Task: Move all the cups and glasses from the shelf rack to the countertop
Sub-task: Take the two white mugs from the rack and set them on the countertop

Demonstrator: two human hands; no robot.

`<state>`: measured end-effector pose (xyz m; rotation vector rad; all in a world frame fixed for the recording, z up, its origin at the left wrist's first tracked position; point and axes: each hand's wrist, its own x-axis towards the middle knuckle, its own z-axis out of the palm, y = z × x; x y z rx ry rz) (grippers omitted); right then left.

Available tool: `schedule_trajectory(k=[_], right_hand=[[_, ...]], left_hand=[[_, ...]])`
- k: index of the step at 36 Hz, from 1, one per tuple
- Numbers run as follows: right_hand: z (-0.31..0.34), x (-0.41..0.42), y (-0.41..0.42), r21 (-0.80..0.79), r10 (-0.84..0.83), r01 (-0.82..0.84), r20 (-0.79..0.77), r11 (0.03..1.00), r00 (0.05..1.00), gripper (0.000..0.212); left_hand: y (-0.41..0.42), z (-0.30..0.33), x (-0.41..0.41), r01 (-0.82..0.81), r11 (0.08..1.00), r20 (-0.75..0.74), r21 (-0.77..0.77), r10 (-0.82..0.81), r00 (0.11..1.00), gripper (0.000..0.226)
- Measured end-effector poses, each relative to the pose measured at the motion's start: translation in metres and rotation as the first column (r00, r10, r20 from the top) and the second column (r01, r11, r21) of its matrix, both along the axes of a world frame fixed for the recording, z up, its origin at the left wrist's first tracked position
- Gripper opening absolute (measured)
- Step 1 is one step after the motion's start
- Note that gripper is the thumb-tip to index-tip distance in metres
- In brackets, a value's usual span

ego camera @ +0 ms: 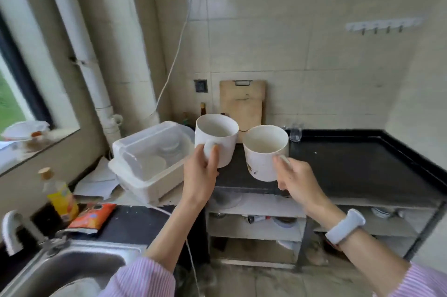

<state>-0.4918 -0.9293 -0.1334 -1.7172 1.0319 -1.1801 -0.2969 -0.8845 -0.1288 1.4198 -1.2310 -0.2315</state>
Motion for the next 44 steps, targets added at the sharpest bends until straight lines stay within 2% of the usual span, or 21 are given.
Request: schedule_trajectory(k=[5,9,15,20,25,32,44], right_hand=[[-0.004,-0.051,-0.071,0.008,-0.151,0.152,-0.040,0.988,0.988,0.044],[-0.008,-0.075,-0.133,0.042,-0.256,0.257,-0.036,0.966,0.966,0.042],[-0.018,-0.102,-0.215,0.100,-0.357,0.358,-0.033,0.928,0.934,0.044],[-0.031,-0.129,-0.272,0.163,-0.441,0.443,-0.047,0.882,0.896,0.045],[-0.052,-0.153,-0.333,0.228,-0.502,0.504,-0.069,0.833,0.862,0.041],[-0.089,-0.191,-0.438,0.309,-0.498,0.499,-0.086,0.810,0.863,0.035],[-0.175,-0.282,-0.640,0.421,-0.464,0.484,-0.156,0.767,0.872,0.035]], left_hand=[[-0.098,-0.008,-0.042,0.185,0.983,-0.029,0.004,-0.185,0.982,0.034],[-0.173,-0.013,-0.067,0.273,0.962,-0.031,-0.012,-0.273,0.961,0.026],[-0.279,-0.015,-0.091,0.361,0.933,-0.011,0.005,-0.361,0.933,0.028],[-0.350,-0.026,-0.116,0.430,0.902,-0.050,0.052,-0.427,0.903,0.024],[-0.419,-0.053,-0.142,0.463,0.879,-0.073,0.112,-0.458,0.886,0.029],[-0.522,-0.100,-0.190,0.500,0.846,-0.132,0.187,-0.482,0.866,0.030],[-0.717,-0.194,-0.301,0.470,0.819,-0.309,0.330,-0.376,0.874,0.026]])
